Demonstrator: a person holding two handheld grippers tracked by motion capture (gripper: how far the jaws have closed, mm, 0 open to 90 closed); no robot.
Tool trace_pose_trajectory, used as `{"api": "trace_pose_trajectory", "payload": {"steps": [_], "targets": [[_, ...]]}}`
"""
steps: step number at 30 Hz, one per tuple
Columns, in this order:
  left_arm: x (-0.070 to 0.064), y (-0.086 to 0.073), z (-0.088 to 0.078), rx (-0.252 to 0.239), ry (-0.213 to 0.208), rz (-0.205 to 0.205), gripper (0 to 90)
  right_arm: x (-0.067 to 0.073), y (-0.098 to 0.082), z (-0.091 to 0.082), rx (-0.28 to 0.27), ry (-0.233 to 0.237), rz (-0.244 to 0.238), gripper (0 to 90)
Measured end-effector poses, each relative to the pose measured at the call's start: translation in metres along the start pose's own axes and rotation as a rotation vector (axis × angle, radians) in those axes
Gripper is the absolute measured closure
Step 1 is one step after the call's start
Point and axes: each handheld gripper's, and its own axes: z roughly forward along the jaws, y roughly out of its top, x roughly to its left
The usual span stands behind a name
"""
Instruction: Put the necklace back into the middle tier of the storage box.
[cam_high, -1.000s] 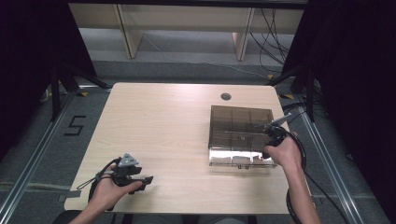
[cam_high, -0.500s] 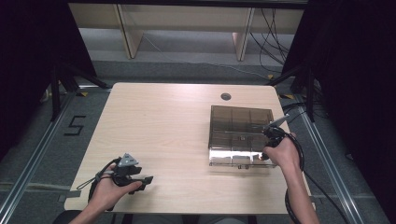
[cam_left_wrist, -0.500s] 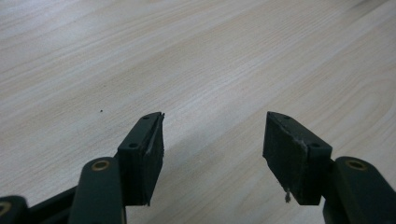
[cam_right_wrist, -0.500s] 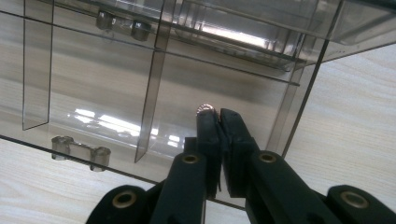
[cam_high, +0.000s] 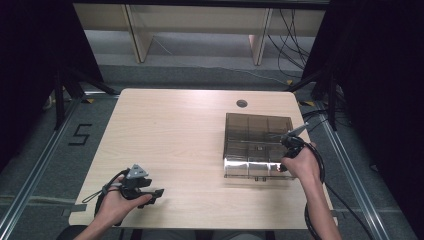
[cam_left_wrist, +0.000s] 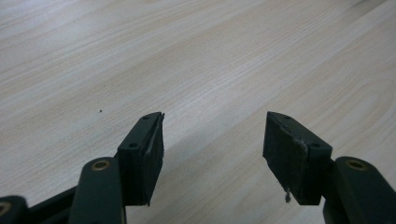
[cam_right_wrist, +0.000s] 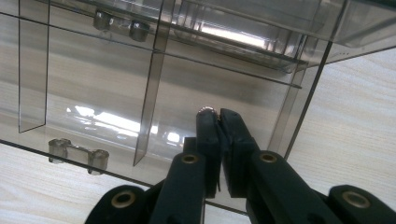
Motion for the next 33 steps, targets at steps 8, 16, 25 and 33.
{"api": "trace_pose_trajectory", "payload": {"steps": [8,16,25,33], "targets": [[0.0,0.0,0.0,0.001,0.0,0.003,37.8,0.0,0.0,0.0,0.004,-0.01,0.012,82.0],[-0.001,0.0,0.0,-0.007,-0.009,-0.001,37.8,0.0,-0.002,-0.009,-0.028,-0.003,0.032,76.9],[0.0,0.0,-0.001,-0.002,-0.009,-0.001,37.8,0.006,-0.008,-0.024,-0.006,0.005,0.005,72.9],[0.0,0.0,-0.001,-0.004,-0.011,0.002,37.7,0.001,-0.02,-0.035,-0.016,0.016,0.024,69.9]]}}
